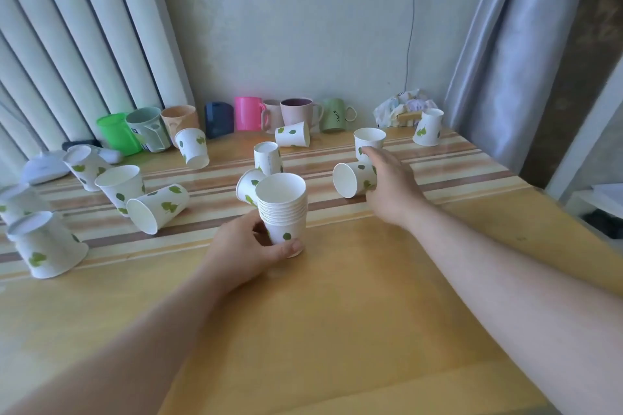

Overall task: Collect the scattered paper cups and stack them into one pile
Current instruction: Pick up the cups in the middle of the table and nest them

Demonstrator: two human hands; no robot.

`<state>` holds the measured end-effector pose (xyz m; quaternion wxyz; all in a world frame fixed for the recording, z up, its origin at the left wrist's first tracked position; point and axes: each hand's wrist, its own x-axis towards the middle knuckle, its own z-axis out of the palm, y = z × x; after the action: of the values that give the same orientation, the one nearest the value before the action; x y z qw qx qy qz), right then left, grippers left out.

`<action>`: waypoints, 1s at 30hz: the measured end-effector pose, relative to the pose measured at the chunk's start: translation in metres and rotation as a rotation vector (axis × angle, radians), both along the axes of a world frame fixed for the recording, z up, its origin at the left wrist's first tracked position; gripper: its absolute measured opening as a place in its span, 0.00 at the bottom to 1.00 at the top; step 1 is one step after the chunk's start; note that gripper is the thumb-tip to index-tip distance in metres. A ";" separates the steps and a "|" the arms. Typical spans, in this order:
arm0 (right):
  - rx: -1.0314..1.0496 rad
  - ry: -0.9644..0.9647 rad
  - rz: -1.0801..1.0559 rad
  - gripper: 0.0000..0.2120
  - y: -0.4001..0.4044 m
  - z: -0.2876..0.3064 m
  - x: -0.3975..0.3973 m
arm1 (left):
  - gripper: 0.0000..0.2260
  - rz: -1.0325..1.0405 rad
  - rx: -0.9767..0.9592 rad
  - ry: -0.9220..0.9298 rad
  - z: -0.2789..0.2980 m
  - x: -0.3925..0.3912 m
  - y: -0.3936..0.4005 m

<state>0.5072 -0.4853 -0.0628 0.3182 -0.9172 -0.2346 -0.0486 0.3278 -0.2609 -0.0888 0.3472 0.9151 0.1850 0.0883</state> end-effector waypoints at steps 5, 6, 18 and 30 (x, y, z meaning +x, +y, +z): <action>-0.231 -0.004 0.036 0.39 0.043 -0.017 0.031 | 0.21 0.010 0.096 -0.078 -0.006 0.003 -0.002; -0.272 0.005 0.029 0.37 0.046 -0.017 0.031 | 0.22 0.010 0.103 -0.080 -0.007 0.003 -0.001; 0.269 0.125 -0.101 0.43 0.012 -0.016 -0.024 | 0.25 -0.047 0.146 -0.128 -0.015 0.005 0.005; 0.543 0.172 -0.041 0.29 -0.002 0.024 -0.070 | 0.27 -0.048 0.147 -0.134 -0.014 0.003 0.005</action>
<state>0.4373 -0.4872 -0.0391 0.5699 -0.8037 -0.1668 -0.0382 0.3311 -0.2561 -0.1028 0.2929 0.9343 0.1323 0.1540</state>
